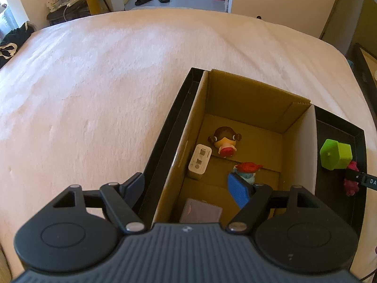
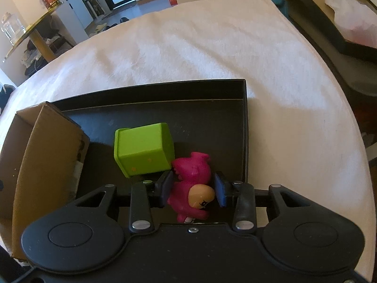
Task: Organize rigid objects
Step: 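Move the right gripper to the magenta creature and grasp it, then carry the magenta creature into the box and release it with the right gripper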
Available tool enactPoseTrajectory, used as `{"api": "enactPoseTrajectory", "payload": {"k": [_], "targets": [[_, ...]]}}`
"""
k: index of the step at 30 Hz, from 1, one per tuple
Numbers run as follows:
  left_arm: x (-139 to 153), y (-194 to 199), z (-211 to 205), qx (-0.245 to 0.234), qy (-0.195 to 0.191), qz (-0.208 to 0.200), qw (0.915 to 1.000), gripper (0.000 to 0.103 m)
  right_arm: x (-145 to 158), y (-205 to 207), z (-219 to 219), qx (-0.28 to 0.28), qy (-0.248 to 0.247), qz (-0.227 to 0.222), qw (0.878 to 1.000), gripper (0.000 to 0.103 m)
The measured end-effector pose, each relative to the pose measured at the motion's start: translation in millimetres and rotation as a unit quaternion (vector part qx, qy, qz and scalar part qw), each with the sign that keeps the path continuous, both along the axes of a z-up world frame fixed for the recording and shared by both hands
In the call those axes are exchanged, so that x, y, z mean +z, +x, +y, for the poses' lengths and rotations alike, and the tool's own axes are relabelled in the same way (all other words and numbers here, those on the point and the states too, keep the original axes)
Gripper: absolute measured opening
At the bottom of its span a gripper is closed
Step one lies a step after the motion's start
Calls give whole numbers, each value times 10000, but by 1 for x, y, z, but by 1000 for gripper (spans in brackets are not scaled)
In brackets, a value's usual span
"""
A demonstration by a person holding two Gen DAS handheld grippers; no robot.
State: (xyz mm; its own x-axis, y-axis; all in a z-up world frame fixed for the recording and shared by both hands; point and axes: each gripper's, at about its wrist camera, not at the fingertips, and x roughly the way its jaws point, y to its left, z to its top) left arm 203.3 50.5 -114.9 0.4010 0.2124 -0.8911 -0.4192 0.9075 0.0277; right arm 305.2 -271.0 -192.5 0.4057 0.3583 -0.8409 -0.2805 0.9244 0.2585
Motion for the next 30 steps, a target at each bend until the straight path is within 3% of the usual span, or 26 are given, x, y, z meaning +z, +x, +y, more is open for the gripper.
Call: {"api": "enactPoseTrajectory", "payload": {"k": [14,30], "targets": [[0,-10,8,-13,-199,-24,9998,77,33,-19,-1,-55,173,-129,9998,37],[8,-22,24,-212,-422,-227,9986,76,83,-38,49,260,179,-469,9984,37]]}}
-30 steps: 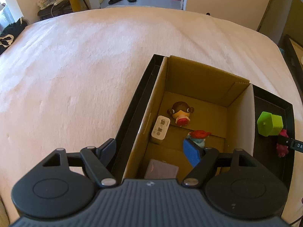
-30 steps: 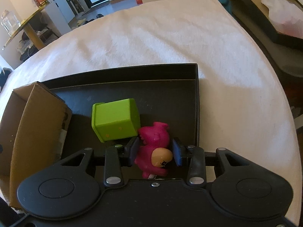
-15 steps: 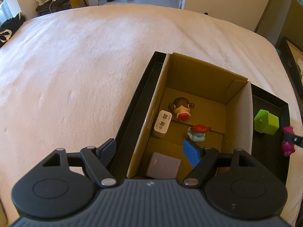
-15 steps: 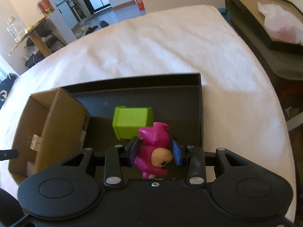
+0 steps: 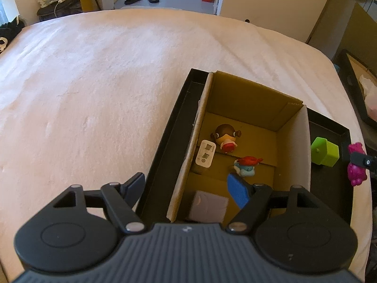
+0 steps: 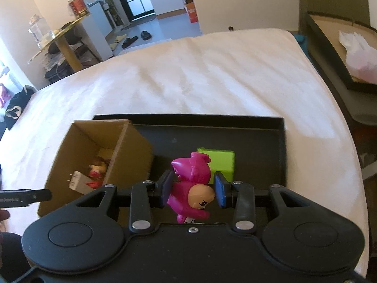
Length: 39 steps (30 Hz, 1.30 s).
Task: Organize rigid objects
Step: 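Carry the magenta creature into the box and release it with the right gripper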
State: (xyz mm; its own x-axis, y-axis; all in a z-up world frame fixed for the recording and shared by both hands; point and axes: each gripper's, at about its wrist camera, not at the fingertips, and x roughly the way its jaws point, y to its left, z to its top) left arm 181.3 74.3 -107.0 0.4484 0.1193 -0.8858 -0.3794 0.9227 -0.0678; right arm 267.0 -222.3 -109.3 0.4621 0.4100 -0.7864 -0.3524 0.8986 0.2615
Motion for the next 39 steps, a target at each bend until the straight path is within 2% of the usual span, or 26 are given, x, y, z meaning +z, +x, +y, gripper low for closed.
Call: {"api": "enactPoseTrajectory", "payload": {"k": [5,10,18,21,23,24,26,29,32,39], "targets": [[-1,-4,6,-67,-71,-86,9999,73,15,-6,21,115,9,-104,9999,37],[-3,-8,10,-300,-169,-378,9987,73,27,-10,42,223,75,-184,9996,37],[-14,-12,19,-351,-373,-497,9974,63,33,-12,80,471,26,-247,9986,37],[-18,-12,17,-457,-370,-484,9971,54,33,-13,94,560,-2,-247,9981,37],[-21,-12,15,-555,-404,-482,9965,44,31,-14,103,608,-18,-231,9979,37],[-22,-11,16,-551,-409,-469,9965,42,30,-14,108,634,-32,-227,9977,37],[-25,-11,20,-487,-481,-445,9967,31,27,-15,117,695,-93,-221,9973,38],[-29,-11,24,-459,-611,-409,9962,23,22,-16,128,765,-190,-192,9967,38],[-32,-11,25,-470,-628,-363,9963,17,17,-14,138,805,-288,-156,9962,38],[-32,-13,30,-471,-738,-401,9954,14,13,-9,155,766,-399,-244,9960,38]]}}
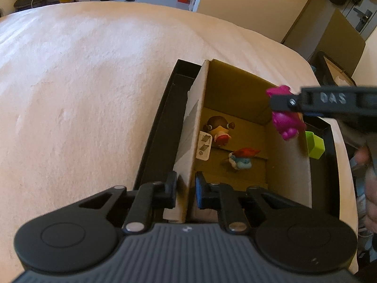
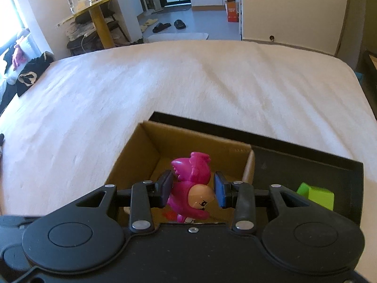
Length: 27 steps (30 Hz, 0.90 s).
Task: Organize rigid objects
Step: 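Carry the magenta creature into the box and release it with the right gripper, then move the right gripper to the lime-green cube and grasp it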
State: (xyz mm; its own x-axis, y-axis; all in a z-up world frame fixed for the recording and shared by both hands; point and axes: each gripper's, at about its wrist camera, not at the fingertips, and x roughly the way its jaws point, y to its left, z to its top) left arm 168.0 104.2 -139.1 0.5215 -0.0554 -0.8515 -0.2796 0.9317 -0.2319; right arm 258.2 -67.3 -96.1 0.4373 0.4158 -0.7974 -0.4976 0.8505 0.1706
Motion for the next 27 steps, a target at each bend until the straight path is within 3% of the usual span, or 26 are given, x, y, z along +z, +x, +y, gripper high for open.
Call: {"api": "enactPoseTrajectory", "payload": {"k": [14,27], "targets": [[-1,4,0,-126,-139,76,9998,15,9,-7,-21,-89,28,-14,10000,39],[12,1,-8,-11,265,131,9996,19,23,-4,-79,-463,113,-136,9988,40]]}}
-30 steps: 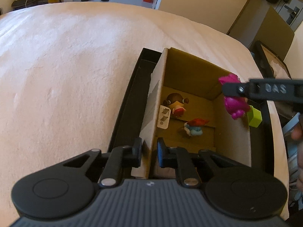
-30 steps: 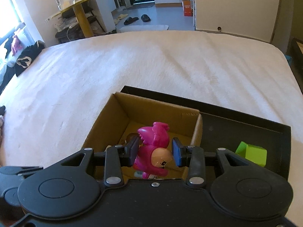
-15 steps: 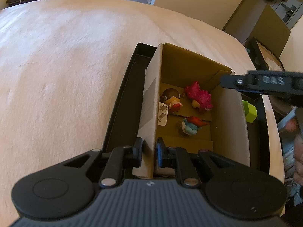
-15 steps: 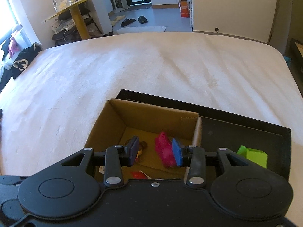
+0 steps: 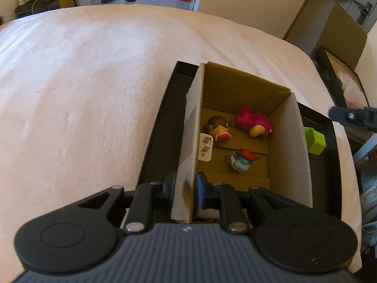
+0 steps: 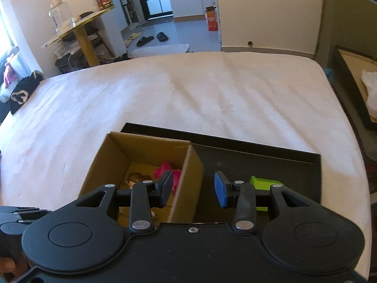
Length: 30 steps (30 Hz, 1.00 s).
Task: Organize rigid objects
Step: 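Move the right gripper to the lime-green cube and grasp it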
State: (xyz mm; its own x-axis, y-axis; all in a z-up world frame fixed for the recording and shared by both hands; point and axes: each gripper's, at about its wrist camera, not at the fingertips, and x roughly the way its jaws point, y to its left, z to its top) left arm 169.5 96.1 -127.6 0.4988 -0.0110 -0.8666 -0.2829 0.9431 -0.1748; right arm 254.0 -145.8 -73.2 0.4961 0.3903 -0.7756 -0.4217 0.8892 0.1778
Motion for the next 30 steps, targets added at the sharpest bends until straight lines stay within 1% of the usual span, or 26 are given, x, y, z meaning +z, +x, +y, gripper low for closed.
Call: {"api": "enactPoseTrajectory", "payload": {"k": [3,5,6,7,10,15,17,19,20,22,25,28,30], "targets": [[1,1,-1,70,44,75,9999,21,-2,1,-13,-88,22,0,10000,40],[2,1,-2,115,83,111,9998,25,-4,2,-22,-151,42,17,9999,40],[3,2,-3,124,108,116,9998,29,-5,3,-25,-180,52,22,9998,40],[3,2,-4,131,126,116,9998,36,-6,3,-29,-212,68,26,9997,42],[6,2,-6,171,208,109,9996,46,-12,6,-39,-296,101,61,9995,44],[8,6,-12,241,403,159,9988,57,-26,9,-56,-485,187,112,9986,53],[8,8,-14,278,482,185,9983,64,-34,10,-60,-569,209,113,9981,62],[7,10,-17,301,537,204,9979,68,-44,11,-64,-669,295,97,9973,70],[7,11,-19,303,568,220,9977,70,-49,11,-66,-705,308,69,9970,72],[7,14,-22,308,656,248,9971,73,-61,13,-68,-785,305,108,9964,72],[7,20,-27,341,775,247,9961,77,-75,20,-74,-881,451,202,9949,75],[6,26,-30,402,828,277,9954,78,-84,25,-75,-949,348,170,9947,78],[5,30,-31,444,868,303,9948,78,-88,29,-77,-964,443,185,9942,81]]}}
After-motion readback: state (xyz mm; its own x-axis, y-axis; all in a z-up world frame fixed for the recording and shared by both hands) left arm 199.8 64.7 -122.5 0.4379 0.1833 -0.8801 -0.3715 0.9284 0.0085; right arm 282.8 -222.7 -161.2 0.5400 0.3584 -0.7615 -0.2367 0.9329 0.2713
